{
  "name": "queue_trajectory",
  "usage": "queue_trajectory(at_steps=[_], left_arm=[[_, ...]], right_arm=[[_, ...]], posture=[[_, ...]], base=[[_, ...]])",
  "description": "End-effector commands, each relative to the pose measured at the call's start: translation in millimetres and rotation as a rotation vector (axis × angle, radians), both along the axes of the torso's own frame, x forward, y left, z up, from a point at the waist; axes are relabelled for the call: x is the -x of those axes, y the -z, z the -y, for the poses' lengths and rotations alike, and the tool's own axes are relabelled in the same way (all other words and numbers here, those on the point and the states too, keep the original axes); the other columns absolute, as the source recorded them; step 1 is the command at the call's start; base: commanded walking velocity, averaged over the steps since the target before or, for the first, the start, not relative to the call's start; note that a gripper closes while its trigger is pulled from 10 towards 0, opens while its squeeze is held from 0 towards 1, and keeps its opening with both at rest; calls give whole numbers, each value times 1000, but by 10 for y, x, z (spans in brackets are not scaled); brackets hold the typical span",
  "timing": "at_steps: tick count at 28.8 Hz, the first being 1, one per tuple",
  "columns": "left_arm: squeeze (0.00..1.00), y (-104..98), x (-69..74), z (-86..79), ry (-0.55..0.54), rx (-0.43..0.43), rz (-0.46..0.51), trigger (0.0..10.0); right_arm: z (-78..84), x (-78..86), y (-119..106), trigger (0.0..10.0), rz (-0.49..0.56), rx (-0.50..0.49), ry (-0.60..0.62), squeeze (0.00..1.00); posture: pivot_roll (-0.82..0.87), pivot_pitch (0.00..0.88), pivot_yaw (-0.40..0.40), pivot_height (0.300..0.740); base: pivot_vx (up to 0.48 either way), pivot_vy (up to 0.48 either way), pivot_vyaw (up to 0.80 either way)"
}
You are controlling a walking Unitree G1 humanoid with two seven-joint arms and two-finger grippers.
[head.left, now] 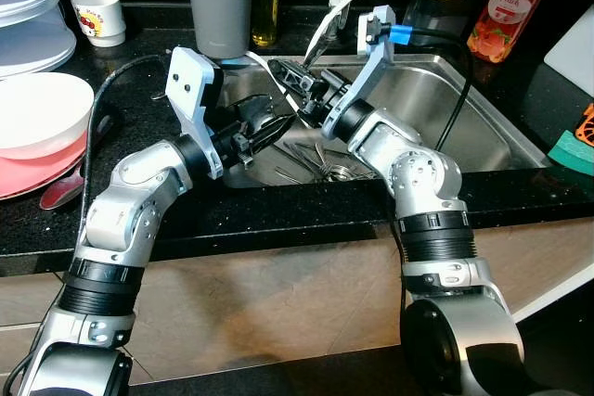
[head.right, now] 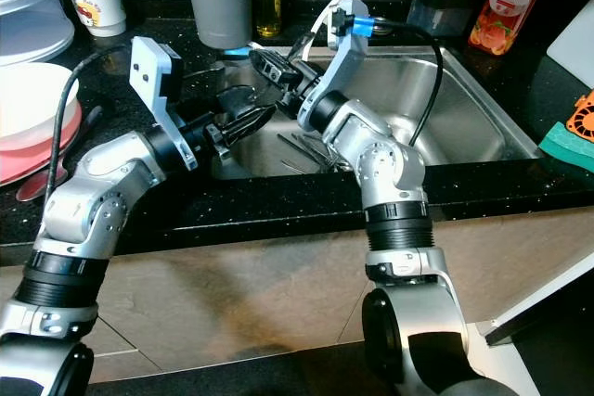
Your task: Kitchen organization
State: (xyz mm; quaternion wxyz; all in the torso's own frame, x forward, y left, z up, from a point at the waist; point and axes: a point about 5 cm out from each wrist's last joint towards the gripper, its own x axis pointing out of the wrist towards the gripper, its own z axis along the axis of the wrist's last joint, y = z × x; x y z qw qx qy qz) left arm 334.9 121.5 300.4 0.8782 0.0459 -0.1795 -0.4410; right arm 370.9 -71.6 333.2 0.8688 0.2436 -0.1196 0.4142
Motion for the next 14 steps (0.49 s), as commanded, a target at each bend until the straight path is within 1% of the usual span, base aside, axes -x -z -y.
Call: queue_trajectory(at_steps=[1, 2, 3, 4, 5, 14], left_arm=[[749, -90, 23, 4, -12, 7, 54, 10000], [749, -90, 23, 4, -12, 7, 54, 10000], [816, -101, 0, -17, -43, 34, 57, 10000], [816, -101, 0, -17, -43, 34, 57, 10000], [1000, -113, -12, -32, -50, 57, 56, 10000], [1000, -150, -12, -44, -48, 68, 66, 10000]], right_arm=[[64, -25, -34, 0, -10, -26, 13, 0], [64, -25, -34, 0, -10, -26, 13, 0], [101, -40, -47, 0, -11, -33, 28, 0], [101, -40, -47, 0, -11, -33, 28, 0], [133, -53, -51, 0, -12, -35, 42, 0], [168, -65, -56, 0, -10, -37, 56, 0]], posture=[[-4, 175, -28, 740], [-4, 175, -28, 740], [-7, 175, -29, 740], [-7, 175, -29, 740], [-9, 171, -29, 740], [-7, 161, -27, 740]], base=[[0, 0, 0], [0, 0, 0], [0, 0, 0], [0, 0, 0], [0, 0, 0], [0, 0, 0]])
